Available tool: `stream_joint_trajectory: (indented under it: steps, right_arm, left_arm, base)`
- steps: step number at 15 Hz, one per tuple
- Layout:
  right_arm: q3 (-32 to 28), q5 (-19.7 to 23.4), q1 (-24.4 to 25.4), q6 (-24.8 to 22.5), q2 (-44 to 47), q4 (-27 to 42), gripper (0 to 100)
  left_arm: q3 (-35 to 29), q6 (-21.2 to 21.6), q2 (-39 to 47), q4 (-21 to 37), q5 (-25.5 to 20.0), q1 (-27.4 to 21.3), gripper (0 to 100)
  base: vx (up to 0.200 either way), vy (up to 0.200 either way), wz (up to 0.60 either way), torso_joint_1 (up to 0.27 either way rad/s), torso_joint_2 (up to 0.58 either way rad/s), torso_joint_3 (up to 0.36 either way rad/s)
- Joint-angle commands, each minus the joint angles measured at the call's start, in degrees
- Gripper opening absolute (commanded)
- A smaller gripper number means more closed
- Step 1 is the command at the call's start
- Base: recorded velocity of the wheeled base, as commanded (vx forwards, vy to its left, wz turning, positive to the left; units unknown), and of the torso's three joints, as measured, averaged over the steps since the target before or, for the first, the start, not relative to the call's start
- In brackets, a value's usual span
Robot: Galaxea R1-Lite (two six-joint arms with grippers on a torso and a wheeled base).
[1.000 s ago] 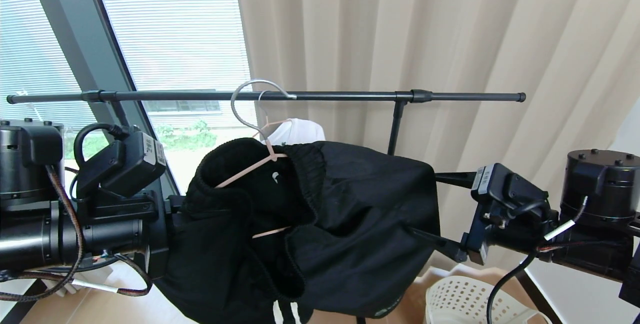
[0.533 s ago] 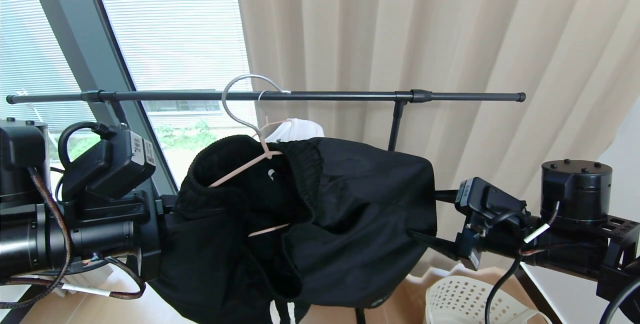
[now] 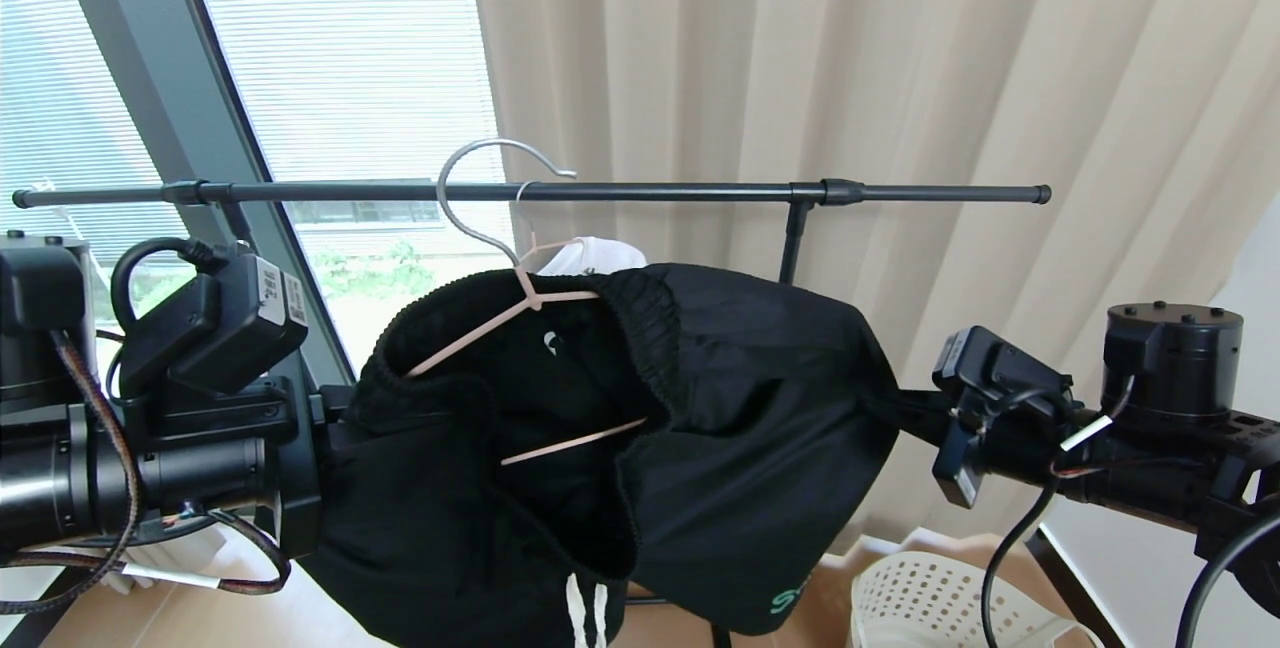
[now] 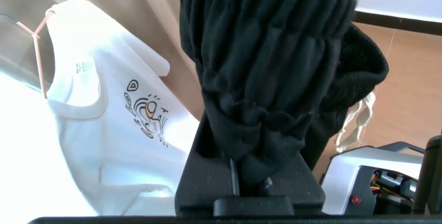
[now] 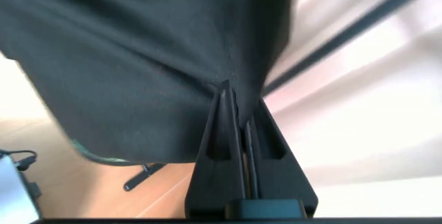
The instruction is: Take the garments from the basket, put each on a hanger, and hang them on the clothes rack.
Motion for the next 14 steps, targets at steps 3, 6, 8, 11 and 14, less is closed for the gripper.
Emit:
stream_joint_trajectory:
  steps: [3, 6, 8, 11, 14]
  right_arm:
    - [-1.83, 0.07, -2.86, -0.03, 3.12, -0.03, 0]
    - [-2.79, 0.07, -4.09, 0.06, 4.44, -0.03, 0]
    - [-3.15, 0.16, -4.44, 0.06, 4.44, -0.03, 0]
    - [-3.59, 0.07, -5.32, 0.15, 4.97, -0.03, 0]
    - [-4.02, -0.01, -5.76, 0.06, 6.11, -0.03, 0]
  left_arm:
    - [-0.07, 0.01, 0.27, -0.03, -0.01, 0.06, 0]
    - [-0.15, -0.17, 0.36, -0.03, -0.09, 0.06, 0]
    - [-0.15, -0.69, 0.36, -0.03, -0.09, 0.14, 0]
    - [-0.15, -0.96, 0.36, -0.03, -0.09, 0.06, 0]
    - [-0.24, -1.13, 0.36, -0.03, -0.09, 0.14, 0]
  base:
    - [0.000, 0.000, 0.00, 0.000, 0.00, 0.000]
    - [0.000, 0.000, 0.00, 0.000, 0.00, 0.000]
    - [0.000, 0.000, 0.00, 0.000, 0.00, 0.000]
    - [0.000, 0.000, 0.00, 0.000, 0.00, 0.000]
    - [0.000, 0.000, 0.00, 0.000, 0.00, 0.000]
